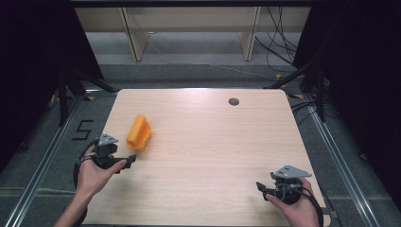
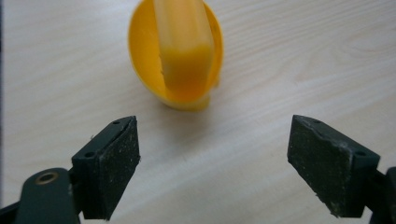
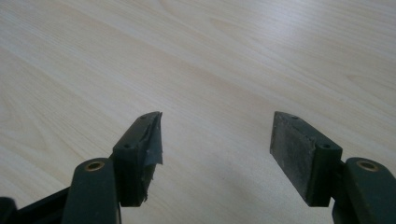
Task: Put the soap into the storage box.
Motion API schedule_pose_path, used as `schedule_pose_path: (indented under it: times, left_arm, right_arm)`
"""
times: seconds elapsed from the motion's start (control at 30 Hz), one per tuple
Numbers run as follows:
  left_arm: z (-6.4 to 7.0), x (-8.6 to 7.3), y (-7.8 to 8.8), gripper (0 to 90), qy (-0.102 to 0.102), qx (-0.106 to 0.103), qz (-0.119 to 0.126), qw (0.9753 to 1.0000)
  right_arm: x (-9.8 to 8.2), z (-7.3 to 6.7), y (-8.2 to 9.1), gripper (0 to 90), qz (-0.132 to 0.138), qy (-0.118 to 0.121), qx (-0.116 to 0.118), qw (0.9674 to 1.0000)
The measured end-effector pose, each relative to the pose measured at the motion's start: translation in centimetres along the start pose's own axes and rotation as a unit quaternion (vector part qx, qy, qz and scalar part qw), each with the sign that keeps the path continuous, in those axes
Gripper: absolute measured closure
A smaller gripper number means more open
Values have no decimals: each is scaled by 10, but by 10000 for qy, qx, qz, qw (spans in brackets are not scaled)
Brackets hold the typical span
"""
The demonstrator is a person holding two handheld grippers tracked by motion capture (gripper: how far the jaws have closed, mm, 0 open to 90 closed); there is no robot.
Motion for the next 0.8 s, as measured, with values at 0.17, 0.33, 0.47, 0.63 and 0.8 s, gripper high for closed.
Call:
schedule_pose_path:
  times: [0.17, 0.33, 0.47, 0.63, 0.8]
  left_arm:
    - [7, -34, -7, 167, 59, -57, 267, 9996]
    - [20, -45, -7, 177, 75, -207, 656, 9976]
    - [23, -38, -2, 179, -11, -248, 913, 9955]
    - [26, -38, -3, 187, -164, -299, 921, 9952]
    - [29, -38, -3, 186, -252, -422, 966, 9941]
  right_arm:
    - [0, -2, 0, 349, 35, -61, 26, 10000]
    - [3, -2, 0, 351, 114, 150, 82, 9998]
    - [4, -3, 1, 352, 91, 123, 145, 9998]
    - [6, 0, 2, 356, 209, 7, 85, 9997]
    - [7, 4, 2, 357, 254, -108, 50, 9996]
Point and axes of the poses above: each handheld gripper's, and its own axes: y roughly backward along the jaws, x roughly out of its top, z roughly to its right, the point moved 10 cm from there along -y, roughly forward along the jaws, and after that the axes turned 10 degrees about -z, right-handed, at the moved point
